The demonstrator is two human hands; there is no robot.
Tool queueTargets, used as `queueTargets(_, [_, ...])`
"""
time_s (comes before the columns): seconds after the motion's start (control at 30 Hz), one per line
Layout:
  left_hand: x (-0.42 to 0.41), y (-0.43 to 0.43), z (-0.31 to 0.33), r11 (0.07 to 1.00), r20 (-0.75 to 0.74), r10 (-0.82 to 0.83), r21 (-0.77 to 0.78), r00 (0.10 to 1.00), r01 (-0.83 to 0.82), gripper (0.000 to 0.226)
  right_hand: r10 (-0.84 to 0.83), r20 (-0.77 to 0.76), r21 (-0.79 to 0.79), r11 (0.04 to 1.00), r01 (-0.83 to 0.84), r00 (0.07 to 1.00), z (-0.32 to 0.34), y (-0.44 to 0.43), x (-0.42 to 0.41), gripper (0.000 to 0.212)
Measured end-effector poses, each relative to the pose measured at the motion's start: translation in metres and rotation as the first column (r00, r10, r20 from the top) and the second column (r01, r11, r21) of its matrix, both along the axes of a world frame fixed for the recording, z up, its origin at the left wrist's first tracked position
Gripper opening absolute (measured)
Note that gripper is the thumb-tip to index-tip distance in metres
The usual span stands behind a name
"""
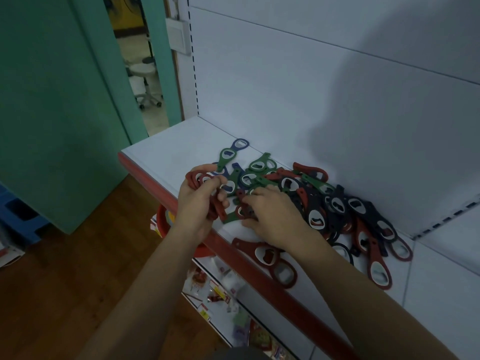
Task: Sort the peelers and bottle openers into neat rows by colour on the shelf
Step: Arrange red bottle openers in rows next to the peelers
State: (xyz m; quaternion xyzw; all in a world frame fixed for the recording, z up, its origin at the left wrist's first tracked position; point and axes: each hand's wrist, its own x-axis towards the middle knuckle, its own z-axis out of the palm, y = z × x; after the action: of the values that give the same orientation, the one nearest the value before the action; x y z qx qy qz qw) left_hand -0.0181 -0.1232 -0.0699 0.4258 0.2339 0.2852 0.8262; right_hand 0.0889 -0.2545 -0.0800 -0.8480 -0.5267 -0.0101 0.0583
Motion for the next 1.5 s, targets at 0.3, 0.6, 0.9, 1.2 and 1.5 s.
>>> queueTargets(0.3, [0.006, -0.001, -0.017, 1.0, -0.05, -0.021, -0.008, 0.999, 0.021, 0.022, -0.064, -0.624, 0.491, 0.743, 0.454, 0.779, 0.003, -0.018, 0.017, 0.016])
queueTargets(0.6, [0.026, -0.025, -0.005, 0.965, 0.098, -0.261, 0.058, 0.96, 0.256, 0.054, 0.239, -0.915, 0.403, 0.59, 0.699, 0.326, 0.013, -0.022, -0.009, 0.021])
queueTargets(0.9, [0.019, -0.03, 0.0, 0.994, 0.033, -0.043, -0.097, 0.999, 0.046, 0.017, -0.103, -0.539, 0.25, 0.928, 0.276, 0.836, 0.018, -0.045, -0.022, 0.024])
queueTargets(1.2, [0.003, -0.023, 0.001, 0.996, -0.003, -0.084, 0.004, 0.996, 0.084, 0.033, -0.149, -0.521, 0.024, 0.982, 0.189, 0.84, 0.015, -0.065, -0.024, 0.006])
queueTargets(1.5, [0.016, -0.056, -0.012, 0.965, -0.058, -0.211, 0.146, 0.976, 0.217, 0.035, 0.13, -0.829, 0.448, 0.735, 0.509, 0.543, 0.019, -0.065, -0.03, 0.008])
